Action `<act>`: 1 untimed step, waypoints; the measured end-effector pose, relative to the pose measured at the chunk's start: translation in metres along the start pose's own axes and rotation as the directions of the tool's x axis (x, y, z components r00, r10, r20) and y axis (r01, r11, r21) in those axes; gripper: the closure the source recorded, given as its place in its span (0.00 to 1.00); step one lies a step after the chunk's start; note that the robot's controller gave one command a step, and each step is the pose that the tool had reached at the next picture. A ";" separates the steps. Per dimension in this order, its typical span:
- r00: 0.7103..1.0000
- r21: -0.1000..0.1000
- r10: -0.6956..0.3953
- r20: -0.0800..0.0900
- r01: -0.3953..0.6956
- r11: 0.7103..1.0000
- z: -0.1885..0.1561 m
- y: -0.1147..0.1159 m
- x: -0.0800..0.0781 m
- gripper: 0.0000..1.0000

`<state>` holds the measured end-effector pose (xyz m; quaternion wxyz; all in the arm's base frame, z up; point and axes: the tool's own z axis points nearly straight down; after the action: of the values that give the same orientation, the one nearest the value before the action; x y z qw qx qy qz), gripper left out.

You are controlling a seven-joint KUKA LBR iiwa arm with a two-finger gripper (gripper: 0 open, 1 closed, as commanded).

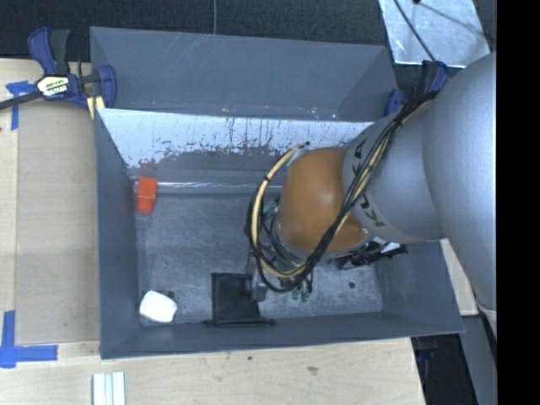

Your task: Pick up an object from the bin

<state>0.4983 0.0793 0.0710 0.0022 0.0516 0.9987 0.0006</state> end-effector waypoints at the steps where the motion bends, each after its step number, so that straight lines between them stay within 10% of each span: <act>1: 0.911 0.000 -0.412 0.004 0.412 0.911 -0.090 0.026 -0.002 1.00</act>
Offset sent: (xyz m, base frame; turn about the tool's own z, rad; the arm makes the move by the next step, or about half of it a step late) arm 0.0026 0.0244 0.0877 -0.4235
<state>0.5028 0.1044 0.1606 0.0042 -0.1600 0.9871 0.0004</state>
